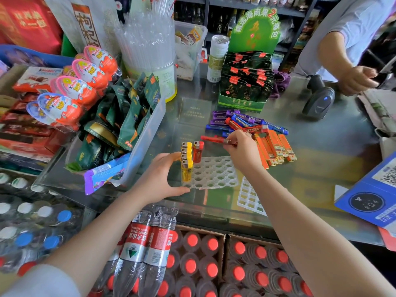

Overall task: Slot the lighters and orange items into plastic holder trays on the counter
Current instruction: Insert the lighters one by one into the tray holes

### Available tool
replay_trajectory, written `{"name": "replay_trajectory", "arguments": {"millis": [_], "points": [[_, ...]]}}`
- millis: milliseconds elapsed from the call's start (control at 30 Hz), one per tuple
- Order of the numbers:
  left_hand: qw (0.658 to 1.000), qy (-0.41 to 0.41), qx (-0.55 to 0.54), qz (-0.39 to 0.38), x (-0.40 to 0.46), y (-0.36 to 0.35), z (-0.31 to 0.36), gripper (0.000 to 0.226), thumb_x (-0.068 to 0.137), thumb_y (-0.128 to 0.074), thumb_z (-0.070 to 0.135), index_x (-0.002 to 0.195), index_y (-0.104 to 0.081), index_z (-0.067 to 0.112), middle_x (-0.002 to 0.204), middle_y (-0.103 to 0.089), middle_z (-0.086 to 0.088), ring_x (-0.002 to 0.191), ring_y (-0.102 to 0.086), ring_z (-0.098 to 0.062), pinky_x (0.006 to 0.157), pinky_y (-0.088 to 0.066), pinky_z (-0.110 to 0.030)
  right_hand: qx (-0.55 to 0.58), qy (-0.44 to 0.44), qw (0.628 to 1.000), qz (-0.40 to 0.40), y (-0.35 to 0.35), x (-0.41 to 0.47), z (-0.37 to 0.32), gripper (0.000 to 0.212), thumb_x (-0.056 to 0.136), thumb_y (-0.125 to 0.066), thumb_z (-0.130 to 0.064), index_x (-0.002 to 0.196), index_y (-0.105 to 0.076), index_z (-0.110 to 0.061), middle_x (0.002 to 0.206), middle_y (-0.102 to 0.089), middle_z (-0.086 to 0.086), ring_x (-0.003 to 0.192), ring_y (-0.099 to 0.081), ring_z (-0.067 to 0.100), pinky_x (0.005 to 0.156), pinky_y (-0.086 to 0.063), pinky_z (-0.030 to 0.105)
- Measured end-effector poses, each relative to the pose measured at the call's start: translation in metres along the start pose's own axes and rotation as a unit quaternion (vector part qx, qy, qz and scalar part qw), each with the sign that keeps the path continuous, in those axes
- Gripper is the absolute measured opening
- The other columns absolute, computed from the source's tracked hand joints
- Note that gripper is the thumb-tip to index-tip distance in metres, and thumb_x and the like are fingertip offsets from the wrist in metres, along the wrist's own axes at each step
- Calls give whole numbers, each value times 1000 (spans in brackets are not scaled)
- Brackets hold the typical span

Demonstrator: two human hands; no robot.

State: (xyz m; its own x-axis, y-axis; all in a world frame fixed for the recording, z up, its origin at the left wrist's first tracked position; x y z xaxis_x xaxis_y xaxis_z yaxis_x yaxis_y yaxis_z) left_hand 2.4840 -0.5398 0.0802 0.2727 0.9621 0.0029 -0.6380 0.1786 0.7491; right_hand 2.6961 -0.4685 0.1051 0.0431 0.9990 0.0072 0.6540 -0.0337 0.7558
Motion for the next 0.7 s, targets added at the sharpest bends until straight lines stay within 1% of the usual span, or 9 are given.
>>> {"name": "replay_trajectory", "arguments": {"millis": [67, 133, 200, 267, 333, 400, 500, 567, 700], "points": [[1000, 0, -4, -1, -3, 0, -1, 84, 59, -76, 49, 131, -32, 36, 120, -33, 14, 112, -27, 6, 98, -25, -23, 48, -1, 999, 9, 2, -4, 2, 7, 88, -53, -10, 87, -55, -18, 83, -57, -5, 67, -47, 4, 53, -36, 19], [1000, -3, -8, 0, -5, 1, -1, 83, 59, -75, 50, 130, -31, 40, 118, -32, 16, 111, -26, 7, 97, -26, -24, 66, -8, 998, 2, 1, -8, 4, 9, 89, -51, -10, 88, -55, -18, 82, -57, -7, 68, -48, 3, 55, -36, 18], [1000, -6, -10, 2, -7, 1, -1, 84, 59, -75, 50, 130, -32, 40, 118, -34, 15, 112, -26, 6, 97, -27, -25, 45, -1, 999, -12, -2, -12, 2, 13, 90, -47, -8, 96, -56, -15, 94, -61, 0, 73, -52, 11, 60, -39, 22], [1000, -10, -8, 4, -8, 2, -1, 84, 59, -75, 49, 130, -34, 37, 122, -39, 11, 112, -27, 6, 97, -27, -25, 17, 40, 999, -29, -6, -17, -7, 17, 90, -46, -11, 103, -58, -13, 104, -62, 3, 82, -53, 14, 68, -41, 24], [1000, -7, -1, 1, -11, 4, -4, 85, 58, -76, 48, 131, -35, 34, 125, -41, 7, 111, -28, 4, 96, -28, -25, -18, 91, 994, -61, -13, -23, -20, 23, 91, -50, -22, 111, -56, -14, 113, -59, 4, 95, -55, 19, 77, -46, 31], [1000, 2, 5, -3, -15, 5, -9, 86, 58, -76, 48, 132, -34, 33, 124, -41, 6, 110, -31, 2, 95, -28, -24, -75, 128, 984, -102, -25, -27, -30, 37, 88, -54, -35, 119, -52, -16, 120, -56, 4, 107, -53, 21, 88, -47, 38], [1000, -1, 1, 2, -20, 8, -10, 84, 59, -77, 46, 130, -34, 35, 120, -41, 7, 112, -34, -2, 94, -29, -24, -129, 122, 977, -121, -37, -25, -31, 47, 87, -57, -37, 127, -47, -14, 127, -51, 8, 112, -50, 26, 93, -45, 42], [1000, 2, -7, 4, -21, 8, -11, 84, 60, -77, 46, 131, -34, 35, 119, -41, 7, 111, -34, -2, 95, -30, -25, -115, 91, 983, -107, -38, -20, -29, 46, 88, -56, -36, 126, -49, -11, 123, -51, 11, 109, -51, 29, 92, -46, 43], [1000, 7, -16, 4, -22, 6, -13, 85, 60, -75, 48, 133, -32, 35, 123, -43, 4, 114, -34, -3, 98, -32, -30, -107, 62, 989, -86, -40, -14, -27, 34, 86, -59, -28, 117, -58, -13, 113, -51, 9, 98, -53, 27, 80, -47, 36]]}}
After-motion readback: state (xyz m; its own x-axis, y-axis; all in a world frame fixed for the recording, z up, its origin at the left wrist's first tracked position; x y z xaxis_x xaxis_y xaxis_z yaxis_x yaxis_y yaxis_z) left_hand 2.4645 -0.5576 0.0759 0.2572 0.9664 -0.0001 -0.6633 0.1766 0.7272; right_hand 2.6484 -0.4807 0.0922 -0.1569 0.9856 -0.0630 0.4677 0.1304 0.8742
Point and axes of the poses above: each hand's wrist, its own x-axis towards the middle knuckle, its own y-axis out of the back of the hand, z = x × y, the point moved 8 cm from there along x, towards the middle knuckle
